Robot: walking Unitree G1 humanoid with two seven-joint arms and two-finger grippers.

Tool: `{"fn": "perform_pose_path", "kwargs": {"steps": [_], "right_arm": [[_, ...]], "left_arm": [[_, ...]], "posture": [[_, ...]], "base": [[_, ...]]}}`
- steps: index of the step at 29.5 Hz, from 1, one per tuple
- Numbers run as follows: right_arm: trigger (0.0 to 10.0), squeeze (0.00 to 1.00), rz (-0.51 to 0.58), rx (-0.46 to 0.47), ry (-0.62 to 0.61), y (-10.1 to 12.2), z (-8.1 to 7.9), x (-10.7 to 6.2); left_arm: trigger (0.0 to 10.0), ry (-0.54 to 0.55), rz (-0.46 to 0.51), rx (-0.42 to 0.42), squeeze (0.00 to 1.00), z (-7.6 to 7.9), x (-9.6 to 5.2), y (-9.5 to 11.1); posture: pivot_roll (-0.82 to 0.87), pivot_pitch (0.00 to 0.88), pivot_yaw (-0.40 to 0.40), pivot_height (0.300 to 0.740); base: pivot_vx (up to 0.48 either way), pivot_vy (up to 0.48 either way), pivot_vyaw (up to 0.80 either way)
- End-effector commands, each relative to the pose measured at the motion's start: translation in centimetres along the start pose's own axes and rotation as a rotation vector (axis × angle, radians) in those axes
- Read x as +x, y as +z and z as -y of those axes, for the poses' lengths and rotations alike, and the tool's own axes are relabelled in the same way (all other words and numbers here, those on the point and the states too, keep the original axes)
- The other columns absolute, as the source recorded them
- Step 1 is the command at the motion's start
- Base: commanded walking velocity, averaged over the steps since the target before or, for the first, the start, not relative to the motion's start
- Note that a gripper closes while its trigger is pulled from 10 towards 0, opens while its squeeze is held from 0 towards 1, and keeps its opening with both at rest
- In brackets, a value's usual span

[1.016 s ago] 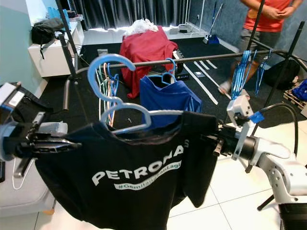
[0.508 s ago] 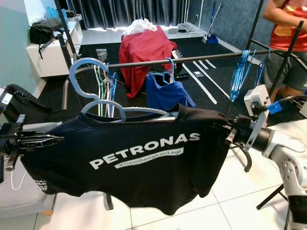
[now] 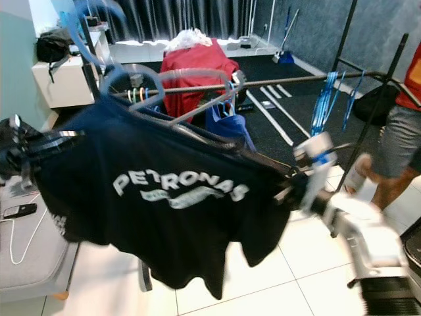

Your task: Hang hanger

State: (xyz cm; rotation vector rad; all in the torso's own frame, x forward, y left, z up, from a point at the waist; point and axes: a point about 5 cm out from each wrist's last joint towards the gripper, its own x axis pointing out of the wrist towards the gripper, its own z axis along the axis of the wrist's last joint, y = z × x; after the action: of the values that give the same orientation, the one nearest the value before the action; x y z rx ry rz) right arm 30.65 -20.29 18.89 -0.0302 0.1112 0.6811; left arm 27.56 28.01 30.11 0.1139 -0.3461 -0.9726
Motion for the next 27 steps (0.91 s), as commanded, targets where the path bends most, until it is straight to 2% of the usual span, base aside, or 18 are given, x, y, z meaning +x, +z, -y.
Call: {"fn": "perform_pose_path", "kwargs": {"steps": [1,4,6,9,10,12,13,16,17,18,19,21,22,23,24,25,26,27], "right_arm": [[0.0,0.00,-0.011,0.000,-0.098,0.2,1.3,-0.6],[0.0,0.00,0.048,-0.007,-0.144,1.6,2.4,-0.6],[0.0,0.00,0.057,-0.008,-0.145,1.9,2.4,-0.6],[0.0,0.00,0.024,-0.049,-0.085,1.6,1.3,-0.1],[0.0,0.00,-0.001,-0.073,-0.040,1.2,0.3,0.3],[0.0,0.00,-0.001,-0.073,-0.040,1.2,0.3,0.3],[0.0,0.00,-0.017,-0.087,0.010,0.7,-0.9,0.7],[0.0,0.00,-0.026,-0.093,0.035,0.4,-1.7,1.0],[4.9,0.00,-0.060,-0.132,0.058,-0.2,-2.4,1.5],[4.9,0.00,-0.060,-0.132,0.058,-0.2,-2.4,1.5],[5.9,0.00,-0.069,-0.145,0.059,-0.4,-2.5,1.6],[5.9,0.00,-0.069,-0.145,0.059,-0.4,-2.5,1.6],[8.7,0.00,-0.087,-0.169,0.063,-0.5,-2.5,1.6],[8.7,0.00,-0.087,-0.169,0.063,-0.5,-2.5,1.6],[10.0,0.00,-0.098,-0.184,0.067,-0.7,-2.6,1.6],[10.0,0.13,-0.105,-0.176,0.083,-0.9,-2.8,1.7],[10.0,0.13,-0.105,-0.176,0.083,-0.9,-2.8,1.7],[10.0,1.00,-0.114,-0.175,0.113,-1.2,-3.2,1.6]], "left_arm": [[10.0,0.025,0.048,0.030,0.00,-0.3,-1.2,1.3],[10.0,0.015,0.003,0.021,0.00,-0.2,-1.7,0.6],[10.0,0.015,0.004,0.019,0.00,-0.2,-1.6,0.6],[10.0,0.026,0.033,0.011,0.00,0.2,-0.9,0.2],[10.0,0.028,0.052,-0.001,0.00,0.5,-0.3,0.0],[10.0,0.028,0.052,-0.001,0.00,0.5,-0.3,0.0],[10.0,0.020,0.054,-0.005,0.00,1.1,0.5,-0.5],[10.0,0.008,0.044,-0.008,0.00,1.7,1.2,-1.0],[10.0,-0.026,-0.045,0.027,0.00,2.5,2.2,-2.1],[10.0,-0.026,-0.045,0.027,0.00,2.5,2.2,-2.1],[10.0,-0.037,-0.078,0.045,0.00,2.7,2.4,-2.4],[10.0,-0.037,-0.078,0.045,0.00,2.7,2.4,-2.4],[10.0,-0.051,-0.127,0.077,0.00,2.7,2.6,-2.7],[10.0,-0.051,-0.127,0.077,0.00,2.7,2.6,-2.7],[10.0,-0.062,-0.178,0.117,0.00,2.6,2.7,-3.0],[10.0,-0.078,-0.208,0.137,0.00,2.7,2.9,-3.1],[10.0,-0.078,-0.208,0.137,0.00,2.7,2.9,-3.1],[10.0,-0.099,-0.241,0.162,0.00,2.8,3.2,-3.3]], "posture": [[-0.05,0.000,-0.019,0.740],[-0.05,0.000,-0.025,0.740],[-0.05,0.000,-0.025,0.740],[-0.05,0.000,-0.026,0.740],[-0.05,0.000,-0.026,0.740],[-0.05,0.000,-0.026,0.740],[-0.05,0.000,-0.030,0.740],[-0.06,0.000,-0.035,0.740],[-0.06,0.000,-0.031,0.740],[-0.06,0.000,-0.031,0.740],[-0.06,0.000,-0.031,0.740],[-0.06,0.000,-0.031,0.740],[-0.06,0.000,-0.030,0.740],[-0.06,0.000,-0.030,0.740],[-0.06,0.000,-0.029,0.740],[-0.05,0.000,-0.024,0.740],[-0.05,0.000,-0.024,0.740],[-0.05,0.000,-0.022,0.740]], "base": [[0.000,0.000,0.00],[0.000,0.000,0.00],[0.000,0.000,0.00],[0.000,0.000,0.00],[0.000,0.000,0.00],[0.000,0.000,0.00],[0.000,0.000,0.00],[0.000,0.000,0.00],[0.000,0.000,0.00],[0.000,0.000,0.00],[0.000,0.000,0.00],[0.000,0.000,0.00],[0.000,0.000,0.00],[0.000,0.000,0.00],[0.000,0.000,0.00],[0.000,0.000,0.00],[0.000,0.000,0.00],[0.000,0.000,0.00]]}}
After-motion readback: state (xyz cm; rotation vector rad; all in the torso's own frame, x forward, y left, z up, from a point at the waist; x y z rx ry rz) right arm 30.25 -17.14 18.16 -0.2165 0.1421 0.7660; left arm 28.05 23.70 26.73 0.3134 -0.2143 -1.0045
